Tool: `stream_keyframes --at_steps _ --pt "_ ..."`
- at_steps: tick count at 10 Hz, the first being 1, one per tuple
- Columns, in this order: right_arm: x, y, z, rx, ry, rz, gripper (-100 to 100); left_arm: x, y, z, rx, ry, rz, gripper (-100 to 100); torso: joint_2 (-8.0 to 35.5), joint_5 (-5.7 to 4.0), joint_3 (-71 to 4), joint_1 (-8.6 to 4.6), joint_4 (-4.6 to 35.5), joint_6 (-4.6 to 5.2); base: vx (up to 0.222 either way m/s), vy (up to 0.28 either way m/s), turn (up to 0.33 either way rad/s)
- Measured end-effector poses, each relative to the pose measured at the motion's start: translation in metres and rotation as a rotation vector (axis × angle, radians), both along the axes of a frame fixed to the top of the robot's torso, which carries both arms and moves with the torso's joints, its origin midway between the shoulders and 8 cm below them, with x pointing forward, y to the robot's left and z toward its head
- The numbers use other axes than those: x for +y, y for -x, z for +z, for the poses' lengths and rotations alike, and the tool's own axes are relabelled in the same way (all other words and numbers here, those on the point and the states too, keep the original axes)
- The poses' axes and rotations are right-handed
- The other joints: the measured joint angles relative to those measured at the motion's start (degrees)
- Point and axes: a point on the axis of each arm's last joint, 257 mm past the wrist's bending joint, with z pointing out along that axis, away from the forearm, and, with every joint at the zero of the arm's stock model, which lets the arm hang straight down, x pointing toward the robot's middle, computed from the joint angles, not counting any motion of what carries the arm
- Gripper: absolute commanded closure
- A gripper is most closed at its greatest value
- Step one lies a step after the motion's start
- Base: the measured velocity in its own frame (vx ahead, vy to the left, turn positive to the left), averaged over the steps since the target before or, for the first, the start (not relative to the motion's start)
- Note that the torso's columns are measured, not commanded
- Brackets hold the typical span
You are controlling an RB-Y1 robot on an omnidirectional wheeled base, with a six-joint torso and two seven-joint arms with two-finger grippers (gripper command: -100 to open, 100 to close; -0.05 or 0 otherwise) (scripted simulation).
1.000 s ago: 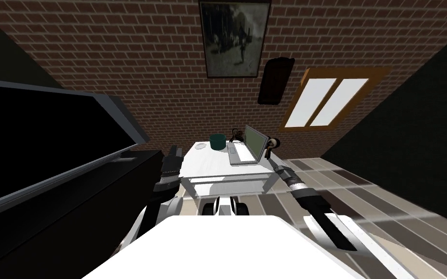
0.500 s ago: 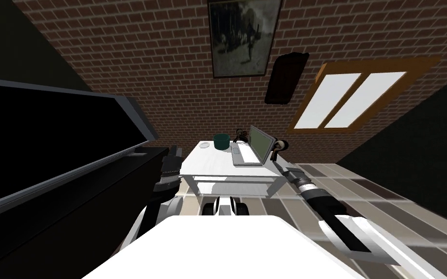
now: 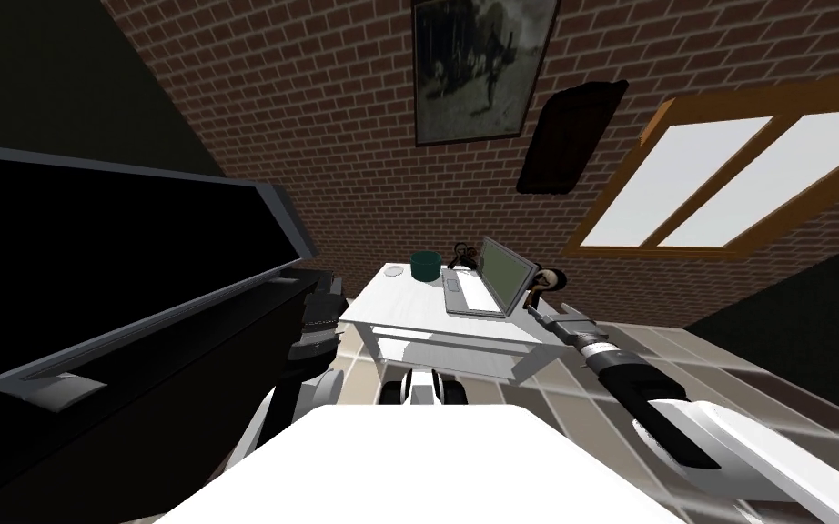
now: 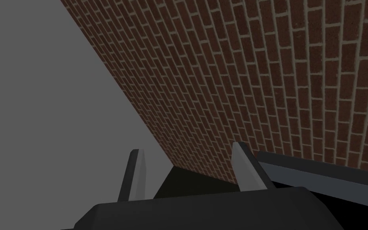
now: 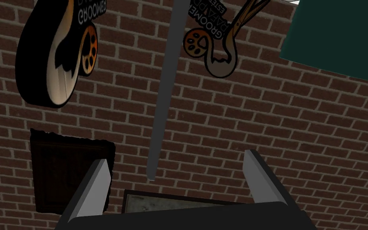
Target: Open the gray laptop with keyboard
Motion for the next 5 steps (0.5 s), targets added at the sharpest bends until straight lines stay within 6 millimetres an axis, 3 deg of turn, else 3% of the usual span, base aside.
stream_keyframes --at_steps 2,5 --pt "-0.021 0.004 0.004 0.029 0.106 -0.021 -100 0.000 0.000 0.000 0.000 0.000 0.000 0 0.0 0.00 0.0 -0.01 0.0 0.01 0.002 -0.001 0.082" --pt "-0.047 0.001 0.021 0.068 0.277 -0.045 -100 0.000 0.000 0.000 0.000 0.000 0.000 0 0.0 0.00 0.0 0.00 0.0 -0.02 0.002 -0.002 0.179"
